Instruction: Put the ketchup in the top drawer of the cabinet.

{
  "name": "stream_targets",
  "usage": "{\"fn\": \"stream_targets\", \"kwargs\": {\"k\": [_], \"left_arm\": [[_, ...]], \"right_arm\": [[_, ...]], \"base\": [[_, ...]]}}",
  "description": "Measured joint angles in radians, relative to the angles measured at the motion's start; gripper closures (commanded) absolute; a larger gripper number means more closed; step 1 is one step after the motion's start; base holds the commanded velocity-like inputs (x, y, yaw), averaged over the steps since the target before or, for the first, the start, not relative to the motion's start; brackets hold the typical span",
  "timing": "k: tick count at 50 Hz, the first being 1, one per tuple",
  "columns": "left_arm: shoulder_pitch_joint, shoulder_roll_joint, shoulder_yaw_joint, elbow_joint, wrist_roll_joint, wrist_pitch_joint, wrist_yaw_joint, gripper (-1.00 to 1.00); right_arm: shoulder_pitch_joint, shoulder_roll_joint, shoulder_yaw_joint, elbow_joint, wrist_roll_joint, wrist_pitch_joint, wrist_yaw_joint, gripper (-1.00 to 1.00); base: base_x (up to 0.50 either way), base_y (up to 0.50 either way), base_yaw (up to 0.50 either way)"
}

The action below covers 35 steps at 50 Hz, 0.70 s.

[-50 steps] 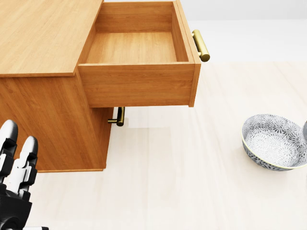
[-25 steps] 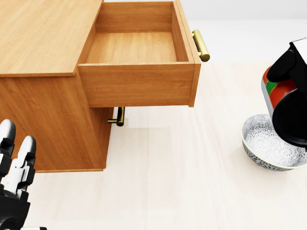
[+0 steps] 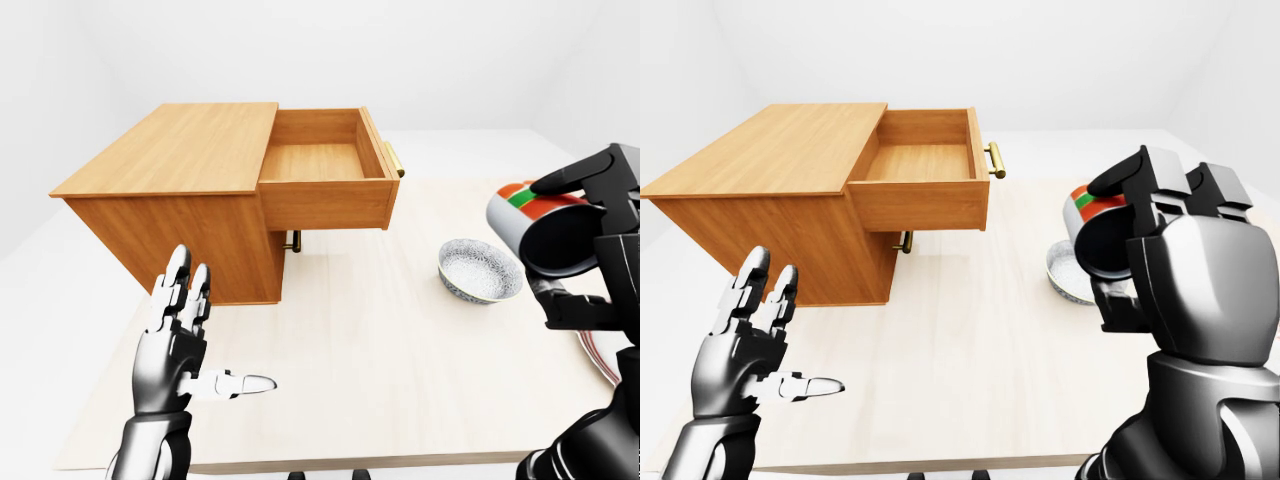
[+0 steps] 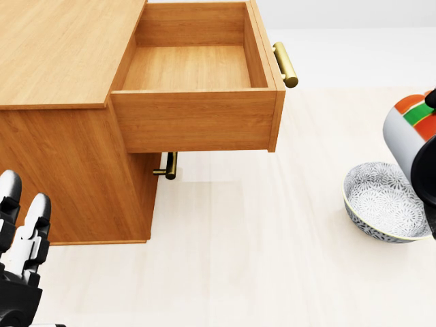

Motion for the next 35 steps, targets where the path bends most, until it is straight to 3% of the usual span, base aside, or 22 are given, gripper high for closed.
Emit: {"fn": "stream_targets", "kwargs": {"k": [9,15,27,35], "left_arm": [[0.001,0.0,0.0,-0.001,0.0,0.0,-0.001,-1.0],[-0.001,0.0,0.001,0.0,-0.001,0.001,-0.001,-1.0],[-0.006,0.0,0.006,0.002,-0.003,0.003,0.001,-1.0],[-0.002,-0.001,0.01,-0.006,-0.007,0.006,-0.002,-1.0]], "right_arm": [[-0.004,0.051,-0.018,0.0,-0.009,0.0,0.0,1.0],[-0.031,0.019,0.01,0.0,-0.045,0.0,0.0,1.0],[-0.194,-0.263,0.168,0.024,-0.048,0.0,0.0,1.0],[-0.386,-0.343,0.252,0.16,-0.025,0.0,0.0,1.0]], "base": [[0.0,0.0,0.0],[0.0,0.0,0.0],[0.0,0.0,0.0],[0.0,0.0,0.0]]}}
